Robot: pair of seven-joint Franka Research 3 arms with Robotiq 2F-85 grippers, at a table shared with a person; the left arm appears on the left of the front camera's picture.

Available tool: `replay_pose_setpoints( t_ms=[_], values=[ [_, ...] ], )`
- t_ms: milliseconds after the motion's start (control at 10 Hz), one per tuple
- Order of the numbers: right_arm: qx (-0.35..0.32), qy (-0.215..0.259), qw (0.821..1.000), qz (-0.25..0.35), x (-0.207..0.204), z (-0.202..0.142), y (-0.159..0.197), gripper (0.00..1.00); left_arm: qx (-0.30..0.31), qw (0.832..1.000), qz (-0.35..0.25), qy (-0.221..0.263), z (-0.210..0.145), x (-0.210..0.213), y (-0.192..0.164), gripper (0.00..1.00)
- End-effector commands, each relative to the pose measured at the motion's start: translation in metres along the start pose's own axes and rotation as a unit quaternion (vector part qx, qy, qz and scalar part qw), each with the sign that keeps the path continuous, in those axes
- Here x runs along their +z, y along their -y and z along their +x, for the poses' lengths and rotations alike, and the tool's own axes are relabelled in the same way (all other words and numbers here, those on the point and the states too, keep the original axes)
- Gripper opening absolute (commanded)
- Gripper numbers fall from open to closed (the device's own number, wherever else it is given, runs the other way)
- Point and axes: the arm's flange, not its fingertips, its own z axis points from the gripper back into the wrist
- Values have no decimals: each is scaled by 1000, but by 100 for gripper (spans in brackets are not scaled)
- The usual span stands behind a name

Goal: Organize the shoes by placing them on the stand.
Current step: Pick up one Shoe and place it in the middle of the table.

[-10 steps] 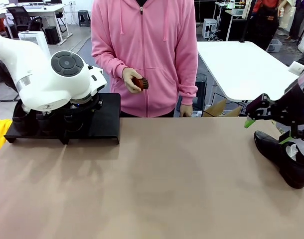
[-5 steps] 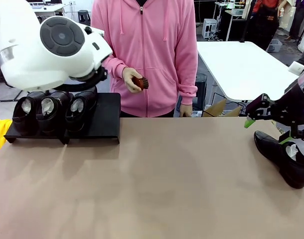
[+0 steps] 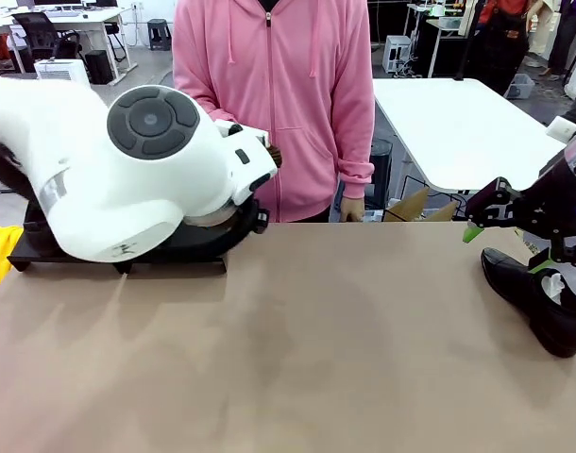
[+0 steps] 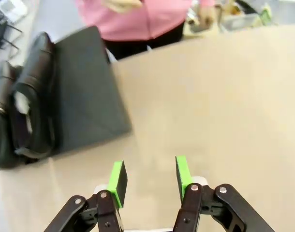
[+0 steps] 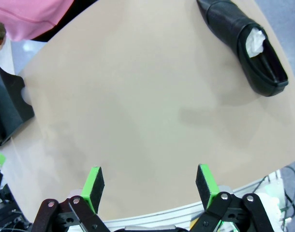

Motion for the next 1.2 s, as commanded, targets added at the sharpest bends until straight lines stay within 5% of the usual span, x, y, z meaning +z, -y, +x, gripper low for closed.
replay_pose_setpoints(
  t_ms=[0,200,600,900,1100],
  values=[
    [9,3,1000,5,0,2,0,100,-5,998,-41,-41,1,28,-25,55],
    [9,3,1000,5,0,2,0,100,1,1000,-25,-18,-3,5,3,55],
    [0,0,1000,0,0,0,0,100,1,1000,-25,-18,-3,5,3,55],
    [83,-127,987,-41,-23,45,29,100,1,1000,-25,-18,-3,5,3,55],
    [170,-156,972,-41,-13,79,70,100,1,1000,-25,-18,-3,5,3,55]
  ],
)
